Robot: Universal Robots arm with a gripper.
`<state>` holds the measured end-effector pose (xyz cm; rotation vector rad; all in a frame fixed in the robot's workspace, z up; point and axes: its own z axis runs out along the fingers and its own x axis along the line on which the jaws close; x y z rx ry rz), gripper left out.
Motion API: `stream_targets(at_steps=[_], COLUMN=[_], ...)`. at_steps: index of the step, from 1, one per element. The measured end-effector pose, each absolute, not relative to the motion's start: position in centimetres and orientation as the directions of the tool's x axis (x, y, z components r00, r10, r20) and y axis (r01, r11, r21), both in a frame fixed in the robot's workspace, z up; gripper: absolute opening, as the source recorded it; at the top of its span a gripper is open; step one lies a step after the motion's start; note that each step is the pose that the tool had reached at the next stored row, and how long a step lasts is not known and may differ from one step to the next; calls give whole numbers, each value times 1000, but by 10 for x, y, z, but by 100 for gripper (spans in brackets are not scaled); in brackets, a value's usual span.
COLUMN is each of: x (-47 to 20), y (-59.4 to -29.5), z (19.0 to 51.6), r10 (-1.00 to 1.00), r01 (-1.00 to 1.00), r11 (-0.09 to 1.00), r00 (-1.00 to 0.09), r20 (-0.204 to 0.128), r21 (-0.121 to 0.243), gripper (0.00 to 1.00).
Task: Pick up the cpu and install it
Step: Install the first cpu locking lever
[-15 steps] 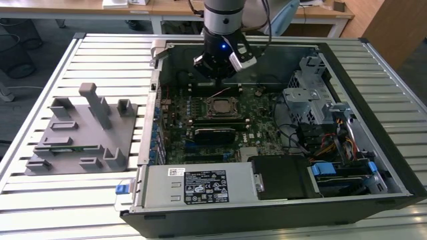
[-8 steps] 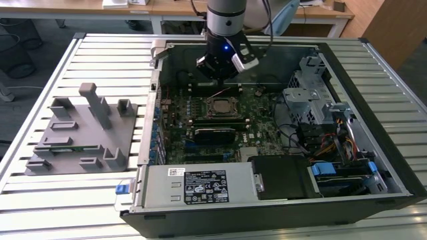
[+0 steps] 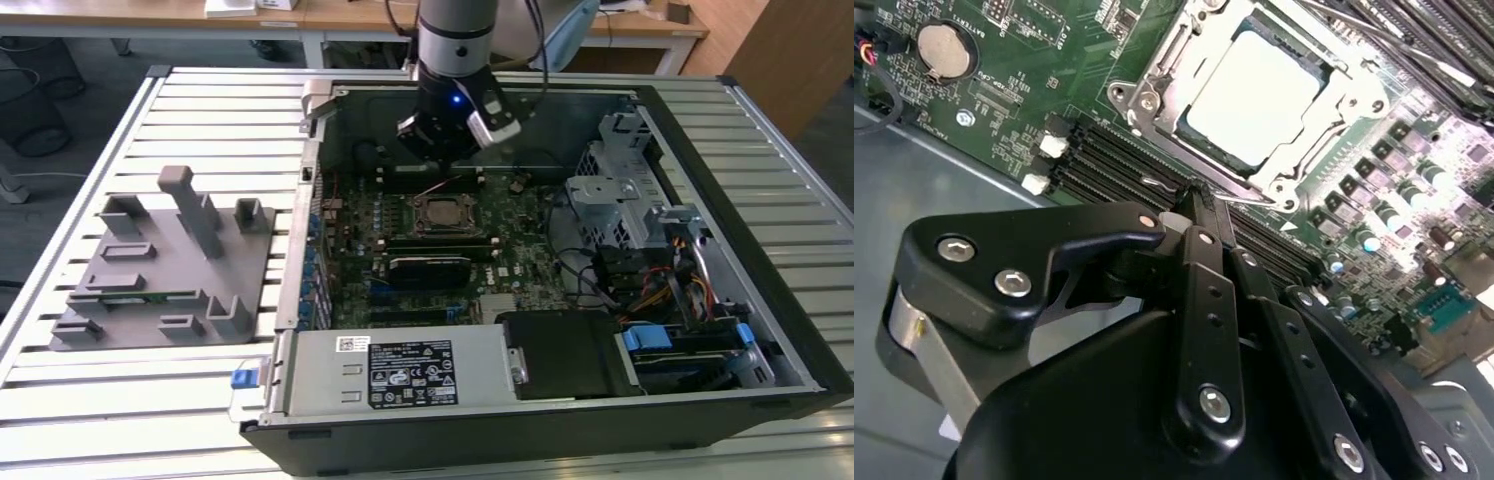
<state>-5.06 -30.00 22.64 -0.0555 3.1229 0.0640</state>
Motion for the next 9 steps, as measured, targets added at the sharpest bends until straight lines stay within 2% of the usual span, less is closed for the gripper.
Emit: stream_targets(at_steps=[9], x=[-44], y=[-298], z=[220], r10=[-35], r01=[-36], r11=[999], r00=[-999], r20=[-18], r21=[41], gripper=[11])
